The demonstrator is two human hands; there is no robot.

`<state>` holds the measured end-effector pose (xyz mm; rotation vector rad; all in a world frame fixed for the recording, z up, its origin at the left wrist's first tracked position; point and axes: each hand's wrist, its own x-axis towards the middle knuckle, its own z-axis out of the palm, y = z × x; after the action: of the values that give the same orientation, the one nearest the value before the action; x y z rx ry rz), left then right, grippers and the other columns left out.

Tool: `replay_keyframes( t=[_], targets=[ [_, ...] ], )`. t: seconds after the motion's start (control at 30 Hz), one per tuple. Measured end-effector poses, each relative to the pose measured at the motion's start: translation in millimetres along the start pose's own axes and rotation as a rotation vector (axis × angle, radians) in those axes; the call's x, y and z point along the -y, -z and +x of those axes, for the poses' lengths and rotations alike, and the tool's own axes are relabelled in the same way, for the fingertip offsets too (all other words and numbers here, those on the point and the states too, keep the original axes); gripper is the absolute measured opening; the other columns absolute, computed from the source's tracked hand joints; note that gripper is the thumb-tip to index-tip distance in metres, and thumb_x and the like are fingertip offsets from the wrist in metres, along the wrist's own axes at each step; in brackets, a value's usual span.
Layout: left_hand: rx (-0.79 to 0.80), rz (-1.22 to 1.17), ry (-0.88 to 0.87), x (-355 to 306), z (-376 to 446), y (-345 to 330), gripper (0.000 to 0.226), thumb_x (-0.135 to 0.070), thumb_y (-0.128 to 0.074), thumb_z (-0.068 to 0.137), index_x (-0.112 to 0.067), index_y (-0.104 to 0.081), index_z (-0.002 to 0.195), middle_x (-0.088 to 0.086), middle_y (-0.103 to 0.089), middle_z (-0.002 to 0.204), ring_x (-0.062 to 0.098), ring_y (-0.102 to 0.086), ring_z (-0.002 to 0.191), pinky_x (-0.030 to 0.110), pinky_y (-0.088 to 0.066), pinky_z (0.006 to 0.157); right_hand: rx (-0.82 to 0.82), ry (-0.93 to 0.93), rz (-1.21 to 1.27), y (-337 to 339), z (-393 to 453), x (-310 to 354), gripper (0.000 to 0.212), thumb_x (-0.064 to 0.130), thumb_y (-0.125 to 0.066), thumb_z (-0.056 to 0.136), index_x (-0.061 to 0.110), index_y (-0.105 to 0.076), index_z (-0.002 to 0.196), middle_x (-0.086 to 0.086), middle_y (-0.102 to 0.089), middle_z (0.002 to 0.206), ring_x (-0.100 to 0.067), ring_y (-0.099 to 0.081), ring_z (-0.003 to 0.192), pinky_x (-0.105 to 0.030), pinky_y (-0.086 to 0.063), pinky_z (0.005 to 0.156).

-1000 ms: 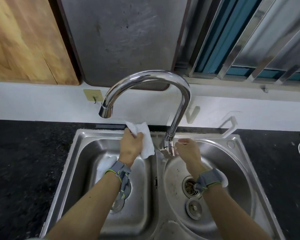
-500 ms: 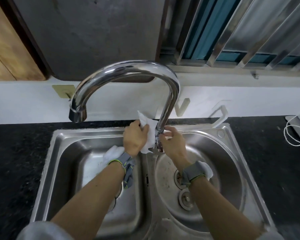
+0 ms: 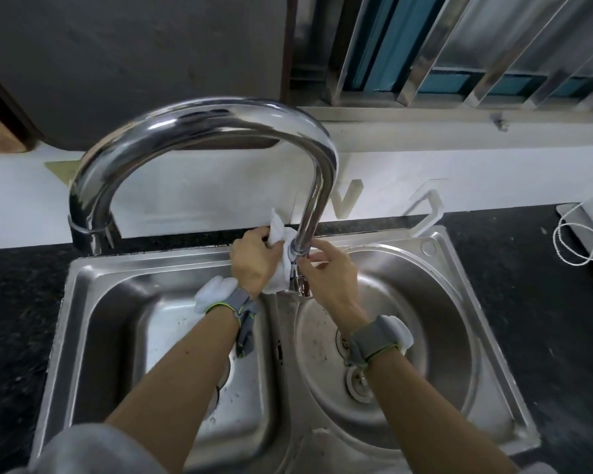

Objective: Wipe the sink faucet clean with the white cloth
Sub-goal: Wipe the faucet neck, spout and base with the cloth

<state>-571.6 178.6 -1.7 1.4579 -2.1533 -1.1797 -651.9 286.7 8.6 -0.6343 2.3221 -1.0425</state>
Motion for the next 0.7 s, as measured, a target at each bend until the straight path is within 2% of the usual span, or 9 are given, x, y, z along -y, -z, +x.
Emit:
replay_keyframes(
  t=[0.13,0.47,0.6,0.7],
  targets=[
    [0.028,0.015,0.067,3.9,3.5,-11.0,0.027,-0.023,-0.064,0.09,-0.004,-0.069,0.108,0.019,-0.072,0.103,0.036,-0.064,0.1,0.042,-0.049,0.088,-0.015,0.007,0.005,1.6,-0.6,-1.2,0.032,0.031,-0.069,0.085,0.034,-0.068,0.118,0.006,-0.07,0.093,-0.015,-0.066,0.077,-0.041,-0.054,0.087],
    [0.046,0.173,0.093,27.0,11.0,-31.6,0.028,-0.025,-0.061,0.092,-0.001,-0.066,0.105,0.023,-0.068,0.101,0.04,-0.06,0.099,0.044,-0.048,0.083,-0.056,0.023,0.019,-5.9,-0.8,-3.1,0.034,0.028,-0.072,0.084,0.036,-0.068,0.117,0.009,-0.065,0.087,-0.009,-0.059,0.066,-0.041,-0.055,0.08],
    [0.083,0.107,0.098,29.4,12.9,-28.0,0.028,-0.022,-0.062,0.09,0.0,-0.067,0.107,0.023,-0.068,0.103,0.04,-0.061,0.1,0.041,-0.048,0.082,-0.041,0.039,0.019,-5.0,0.4,-4.5,0.034,0.03,-0.072,0.084,0.037,-0.068,0.117,0.008,-0.065,0.087,-0.008,-0.057,0.064,-0.038,-0.056,0.077],
    [0.113,0.009,0.112,34.0,11.9,-21.8,0.023,-0.016,-0.064,0.088,0.005,-0.068,0.097,0.025,-0.068,0.095,0.039,-0.062,0.094,0.032,-0.043,0.071,-0.028,0.038,0.031,-4.4,0.3,-5.6,0.034,0.03,-0.073,0.083,0.038,-0.068,0.117,0.009,-0.066,0.088,-0.01,-0.058,0.066,-0.039,-0.057,0.077]
  ],
)
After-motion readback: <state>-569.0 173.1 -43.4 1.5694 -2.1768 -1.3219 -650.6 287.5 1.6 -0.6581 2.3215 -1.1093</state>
